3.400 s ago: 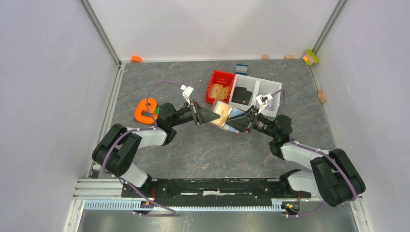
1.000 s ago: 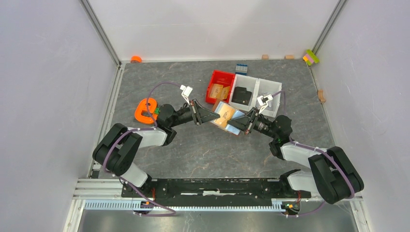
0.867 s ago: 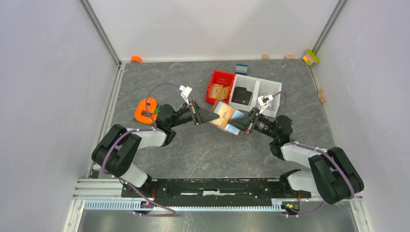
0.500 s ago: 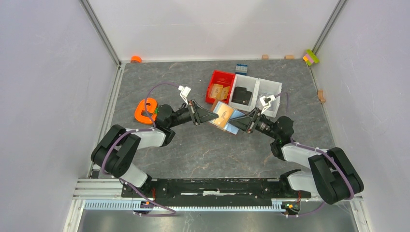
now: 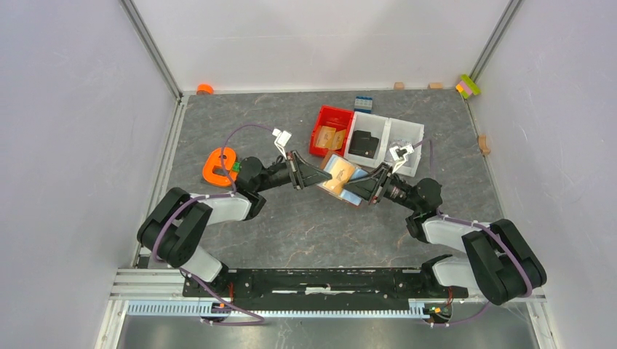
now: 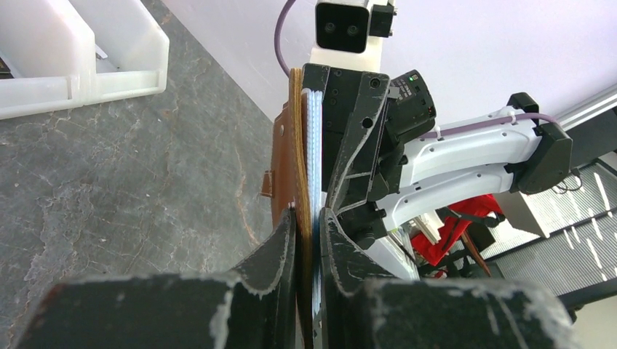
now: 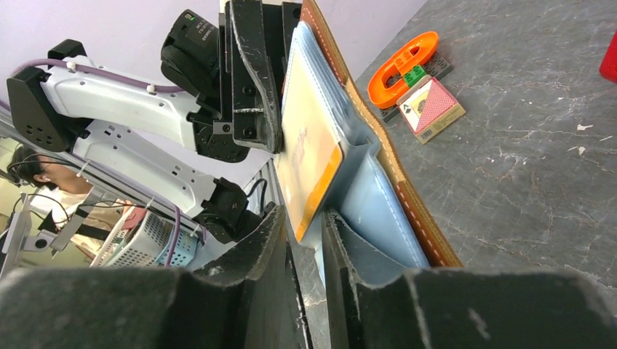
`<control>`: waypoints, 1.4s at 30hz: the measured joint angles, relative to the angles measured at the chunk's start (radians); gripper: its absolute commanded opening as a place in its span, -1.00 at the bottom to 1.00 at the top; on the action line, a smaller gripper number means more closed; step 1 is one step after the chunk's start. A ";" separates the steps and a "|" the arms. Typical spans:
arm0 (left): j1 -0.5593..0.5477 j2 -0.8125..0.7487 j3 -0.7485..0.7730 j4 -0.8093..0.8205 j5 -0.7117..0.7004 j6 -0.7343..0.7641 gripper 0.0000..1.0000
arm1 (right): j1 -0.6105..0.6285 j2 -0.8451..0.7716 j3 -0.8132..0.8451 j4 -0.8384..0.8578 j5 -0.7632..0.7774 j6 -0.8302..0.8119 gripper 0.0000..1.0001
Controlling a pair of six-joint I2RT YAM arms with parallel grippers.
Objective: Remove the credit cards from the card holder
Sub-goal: Remove the credit card from the card holder.
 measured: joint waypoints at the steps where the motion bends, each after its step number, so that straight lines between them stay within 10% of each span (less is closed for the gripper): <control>1: -0.002 0.000 0.006 -0.010 -0.001 0.005 -0.94 | -0.001 0.001 0.000 -0.001 0.002 0.000 -0.65; 4: -0.005 -0.006 0.013 -0.029 -0.002 0.016 -0.79 | -0.002 0.001 0.000 -0.007 0.003 -0.007 -0.99; 12: -0.023 -0.019 0.018 -0.060 0.002 0.043 -0.21 | 0.003 0.002 0.000 -0.033 0.003 -0.018 -1.00; 34: 0.023 -0.007 -0.012 0.050 0.002 -0.016 -0.92 | -0.001 -0.001 0.003 -0.050 0.002 -0.026 -1.00; 38: 0.024 0.000 -0.012 0.059 0.003 -0.025 -0.95 | -0.001 -0.006 0.003 -0.051 0.002 -0.027 -0.22; 42: 0.025 0.008 -0.012 0.068 0.001 -0.031 -0.96 | -0.002 -0.018 0.003 -0.046 -0.002 -0.031 -0.05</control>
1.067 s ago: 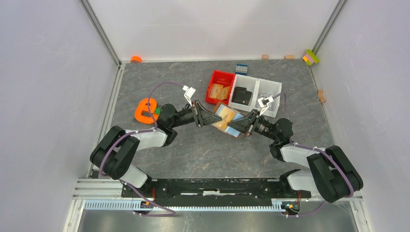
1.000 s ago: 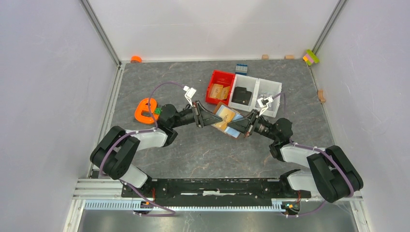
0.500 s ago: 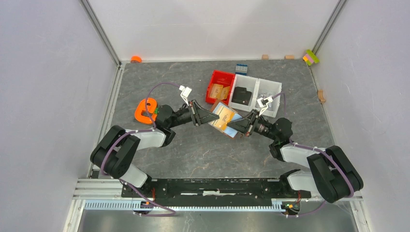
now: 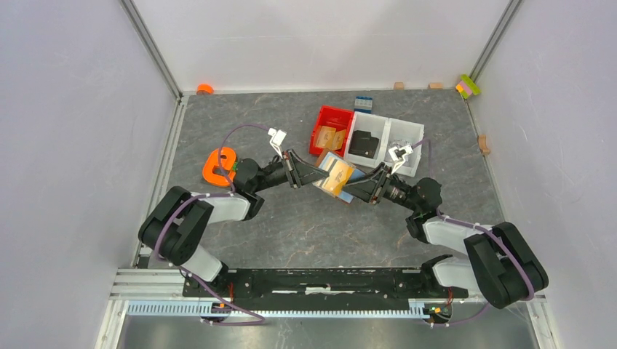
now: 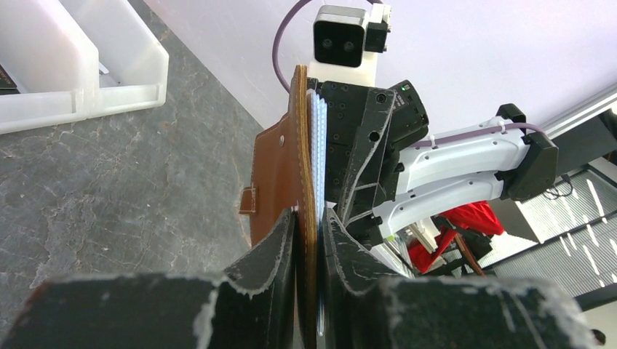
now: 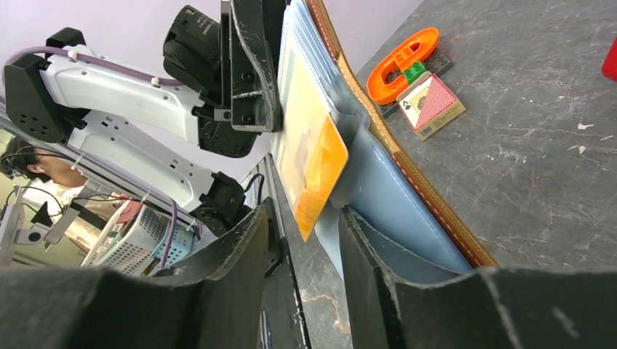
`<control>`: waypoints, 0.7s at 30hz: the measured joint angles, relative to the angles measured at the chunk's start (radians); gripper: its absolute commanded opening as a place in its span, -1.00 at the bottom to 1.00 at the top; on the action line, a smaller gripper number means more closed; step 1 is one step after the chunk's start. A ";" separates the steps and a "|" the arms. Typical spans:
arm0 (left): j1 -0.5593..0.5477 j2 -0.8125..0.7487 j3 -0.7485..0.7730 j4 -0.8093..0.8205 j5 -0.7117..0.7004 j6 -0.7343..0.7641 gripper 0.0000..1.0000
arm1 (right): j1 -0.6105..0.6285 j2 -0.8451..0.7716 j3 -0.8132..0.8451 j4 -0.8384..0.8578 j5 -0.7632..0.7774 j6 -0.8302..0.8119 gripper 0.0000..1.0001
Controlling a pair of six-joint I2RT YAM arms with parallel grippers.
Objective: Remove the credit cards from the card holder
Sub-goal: Remove the credit card from the card holder.
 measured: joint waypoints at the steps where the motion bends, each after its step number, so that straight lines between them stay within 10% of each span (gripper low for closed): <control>1: 0.000 0.004 0.000 0.007 0.000 -0.003 -0.96 | 0.000 -0.003 0.000 0.000 0.000 0.000 -0.03; 5: -0.001 0.028 0.001 0.034 0.001 -0.024 -0.95 | 0.000 -0.004 0.000 0.001 -0.001 0.000 -0.04; 12: -0.029 0.057 0.016 0.054 0.007 -0.048 -0.95 | -0.002 0.026 -0.002 0.070 -0.005 0.039 -0.97; 21: 0.003 0.024 -0.015 0.064 -0.004 -0.048 -0.95 | -0.002 0.033 -0.002 0.081 -0.003 0.057 -1.00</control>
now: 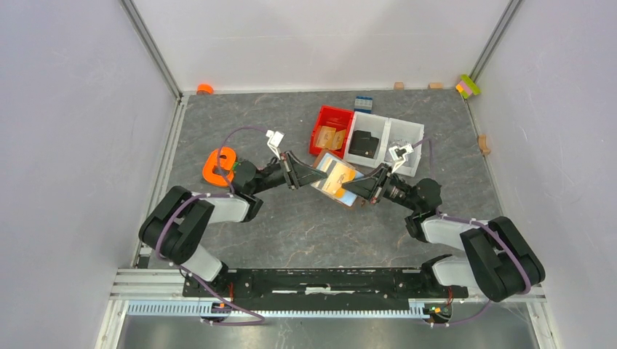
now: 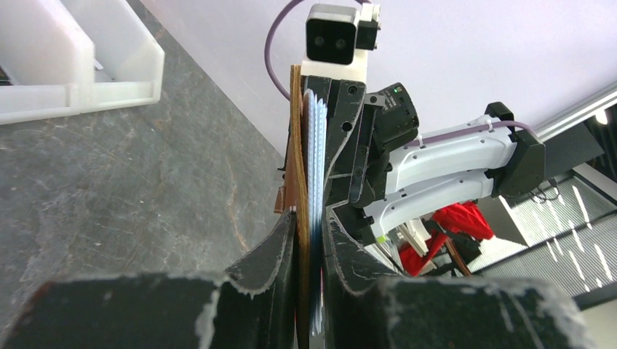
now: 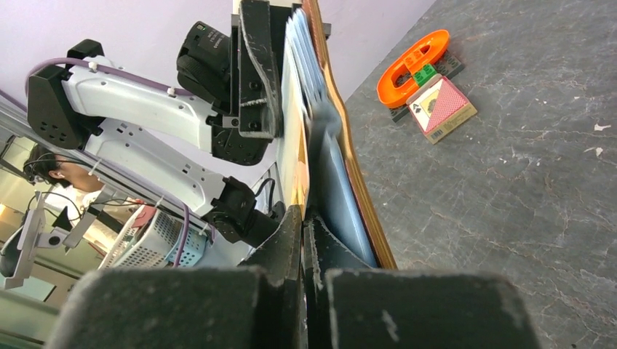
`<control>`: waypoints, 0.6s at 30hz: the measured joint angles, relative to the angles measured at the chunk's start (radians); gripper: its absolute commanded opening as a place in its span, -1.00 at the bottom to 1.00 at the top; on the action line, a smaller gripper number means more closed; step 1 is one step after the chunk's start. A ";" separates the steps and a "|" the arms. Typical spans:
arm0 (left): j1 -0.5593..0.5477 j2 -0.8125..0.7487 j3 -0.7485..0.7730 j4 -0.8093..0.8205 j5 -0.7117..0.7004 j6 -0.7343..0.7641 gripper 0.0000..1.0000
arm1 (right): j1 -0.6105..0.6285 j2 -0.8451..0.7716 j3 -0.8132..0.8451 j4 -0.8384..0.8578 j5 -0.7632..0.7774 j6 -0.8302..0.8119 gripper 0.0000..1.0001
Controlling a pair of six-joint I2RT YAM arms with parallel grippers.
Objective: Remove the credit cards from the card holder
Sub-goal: Remove the credit card from the card holder.
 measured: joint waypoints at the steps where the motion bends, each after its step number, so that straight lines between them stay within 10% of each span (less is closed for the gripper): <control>1: 0.009 -0.008 -0.008 0.000 -0.002 0.000 -0.95 | 0.000 0.003 0.000 -0.001 0.000 0.000 -1.00; 11: 0.083 -0.096 -0.078 -0.048 -0.056 0.006 -0.96 | -0.010 0.036 0.008 -0.069 0.005 -0.027 -1.00; 18: 0.094 -0.299 -0.084 -0.430 -0.232 0.161 -0.95 | -0.012 0.040 0.067 -0.311 0.047 -0.136 -1.00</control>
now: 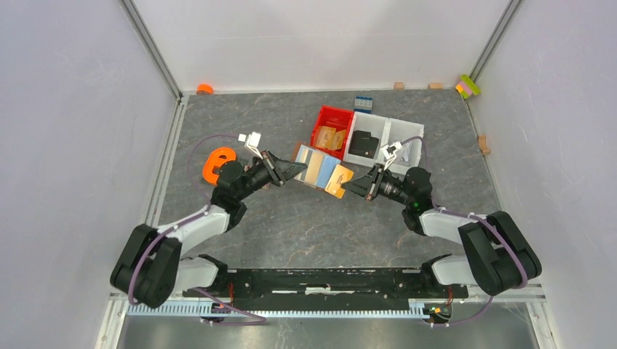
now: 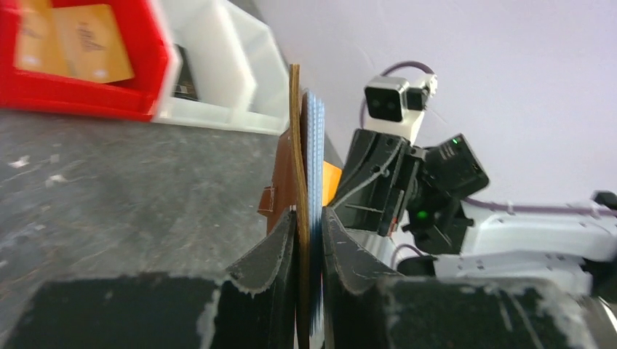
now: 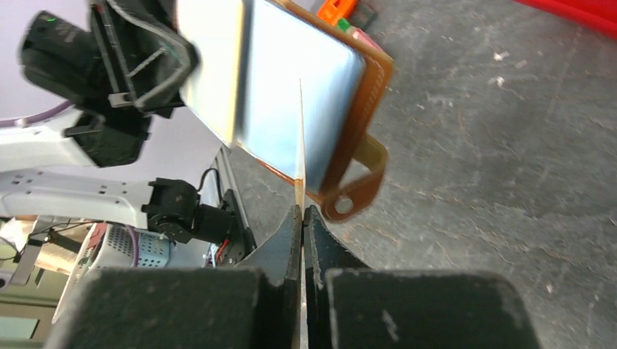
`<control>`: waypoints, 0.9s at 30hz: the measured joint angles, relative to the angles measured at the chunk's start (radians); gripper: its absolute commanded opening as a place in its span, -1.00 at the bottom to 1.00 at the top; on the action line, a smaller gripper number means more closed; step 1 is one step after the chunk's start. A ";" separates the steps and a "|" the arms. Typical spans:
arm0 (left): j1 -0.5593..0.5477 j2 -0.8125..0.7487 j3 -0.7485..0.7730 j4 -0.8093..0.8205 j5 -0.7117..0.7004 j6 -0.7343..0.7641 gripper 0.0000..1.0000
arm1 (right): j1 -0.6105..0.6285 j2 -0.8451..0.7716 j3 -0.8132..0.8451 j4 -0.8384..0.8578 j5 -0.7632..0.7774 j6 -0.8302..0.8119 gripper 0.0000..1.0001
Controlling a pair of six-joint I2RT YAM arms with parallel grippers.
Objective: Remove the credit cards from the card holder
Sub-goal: Remove the credit card from the card holder, then place the credit card in the storage box.
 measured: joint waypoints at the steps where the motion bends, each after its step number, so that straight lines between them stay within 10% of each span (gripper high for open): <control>1: 0.001 -0.034 0.000 -0.060 -0.029 0.021 -0.95 | 0.000 0.004 0.004 -0.027 0.005 -0.013 -1.00; 27: 0.001 -0.240 0.000 -0.499 -0.320 0.193 -0.96 | -0.007 -0.010 0.216 -0.624 0.219 -0.323 -1.00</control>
